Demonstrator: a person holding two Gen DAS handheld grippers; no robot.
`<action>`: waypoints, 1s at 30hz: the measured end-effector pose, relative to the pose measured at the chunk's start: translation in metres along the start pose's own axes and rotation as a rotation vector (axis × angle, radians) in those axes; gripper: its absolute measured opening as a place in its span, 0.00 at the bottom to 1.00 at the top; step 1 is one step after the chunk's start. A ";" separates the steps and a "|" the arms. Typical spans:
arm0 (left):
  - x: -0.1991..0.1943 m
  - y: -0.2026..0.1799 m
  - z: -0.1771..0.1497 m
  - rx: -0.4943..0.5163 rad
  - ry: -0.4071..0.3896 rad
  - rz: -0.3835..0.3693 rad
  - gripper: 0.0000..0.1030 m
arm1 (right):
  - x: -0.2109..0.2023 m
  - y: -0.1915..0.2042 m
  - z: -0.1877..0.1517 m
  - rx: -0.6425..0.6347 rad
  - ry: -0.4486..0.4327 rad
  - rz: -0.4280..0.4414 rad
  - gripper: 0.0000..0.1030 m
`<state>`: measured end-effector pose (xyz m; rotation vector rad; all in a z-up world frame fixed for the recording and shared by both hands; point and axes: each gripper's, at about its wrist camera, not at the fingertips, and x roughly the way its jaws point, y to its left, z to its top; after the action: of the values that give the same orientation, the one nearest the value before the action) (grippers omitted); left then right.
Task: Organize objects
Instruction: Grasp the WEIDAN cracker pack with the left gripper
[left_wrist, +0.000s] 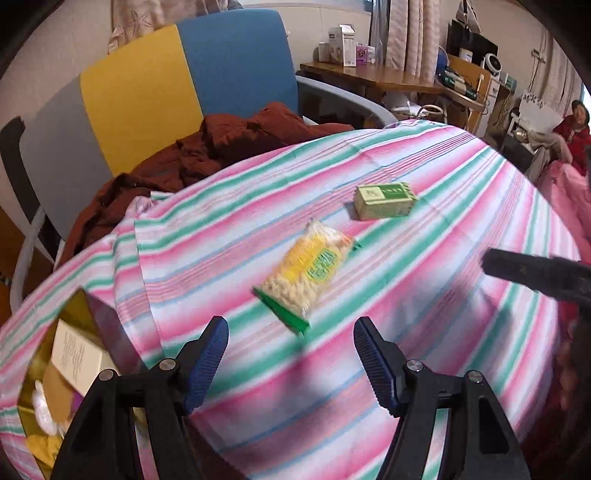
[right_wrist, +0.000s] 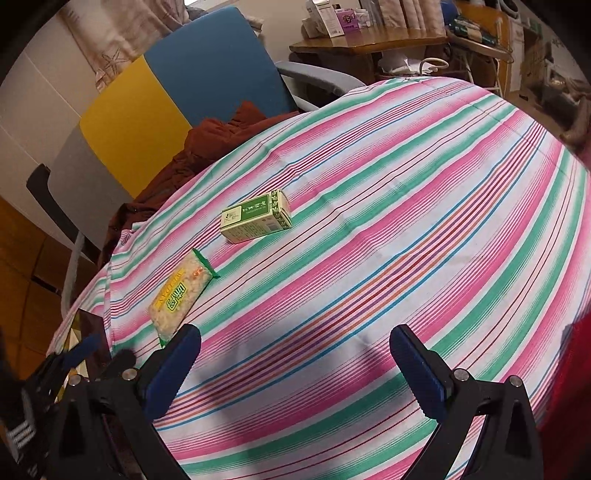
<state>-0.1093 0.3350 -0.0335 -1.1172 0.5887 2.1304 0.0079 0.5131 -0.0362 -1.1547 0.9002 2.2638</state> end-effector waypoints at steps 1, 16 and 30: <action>0.004 -0.001 0.003 0.012 0.006 -0.001 0.70 | 0.000 -0.001 0.000 0.007 0.003 0.005 1.00; 0.086 -0.023 0.045 0.163 0.119 -0.041 0.77 | 0.004 -0.003 0.000 0.026 0.021 0.021 1.00; 0.090 -0.009 0.031 -0.010 0.161 -0.077 0.48 | 0.004 -0.009 0.002 0.040 0.020 0.015 1.00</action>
<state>-0.1581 0.3915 -0.0933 -1.3049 0.5992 1.9922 0.0101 0.5208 -0.0416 -1.1590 0.9611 2.2392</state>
